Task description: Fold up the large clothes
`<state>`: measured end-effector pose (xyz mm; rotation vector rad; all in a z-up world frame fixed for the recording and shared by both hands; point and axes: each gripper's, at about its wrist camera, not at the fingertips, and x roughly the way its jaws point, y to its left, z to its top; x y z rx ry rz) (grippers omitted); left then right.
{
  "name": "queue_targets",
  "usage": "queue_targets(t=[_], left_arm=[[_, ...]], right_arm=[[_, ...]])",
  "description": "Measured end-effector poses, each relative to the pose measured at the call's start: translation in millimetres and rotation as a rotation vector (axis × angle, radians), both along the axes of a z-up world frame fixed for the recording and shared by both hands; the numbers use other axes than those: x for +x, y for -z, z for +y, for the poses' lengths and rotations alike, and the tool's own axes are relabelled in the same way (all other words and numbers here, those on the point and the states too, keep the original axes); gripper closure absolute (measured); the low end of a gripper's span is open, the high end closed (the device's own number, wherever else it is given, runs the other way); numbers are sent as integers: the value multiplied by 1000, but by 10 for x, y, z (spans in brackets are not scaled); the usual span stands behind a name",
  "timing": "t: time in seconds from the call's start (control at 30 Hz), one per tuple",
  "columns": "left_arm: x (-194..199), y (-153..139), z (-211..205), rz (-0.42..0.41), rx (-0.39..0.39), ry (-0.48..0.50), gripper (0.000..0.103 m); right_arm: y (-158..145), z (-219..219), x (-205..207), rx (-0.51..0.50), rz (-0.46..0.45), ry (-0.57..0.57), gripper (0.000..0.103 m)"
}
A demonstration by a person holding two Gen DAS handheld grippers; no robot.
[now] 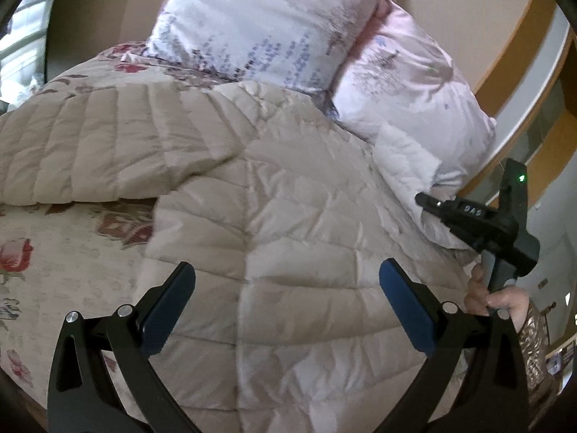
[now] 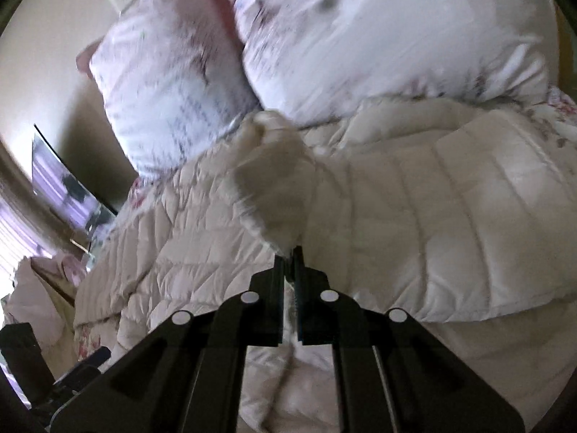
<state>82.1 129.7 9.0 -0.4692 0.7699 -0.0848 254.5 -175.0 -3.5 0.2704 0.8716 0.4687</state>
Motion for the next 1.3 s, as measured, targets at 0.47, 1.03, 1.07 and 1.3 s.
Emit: queue_targets(t=[0.47,1.03,1.07,1.3], left_arm=[[-129,12,500,-24,-59,-116,1],[-528,189,1484,-25,-314,-424,7],[-561,239,1586,-21,-358,-460,7],[-658,384,2012,-5,-427,-606,18]], right_arm=[[213,756,10,-104,100,-140,66],[295,1002,204,13,227,-165,48],[260,934,189,53,241,-157,44],[-52,508,-158,170,201,-176,27]])
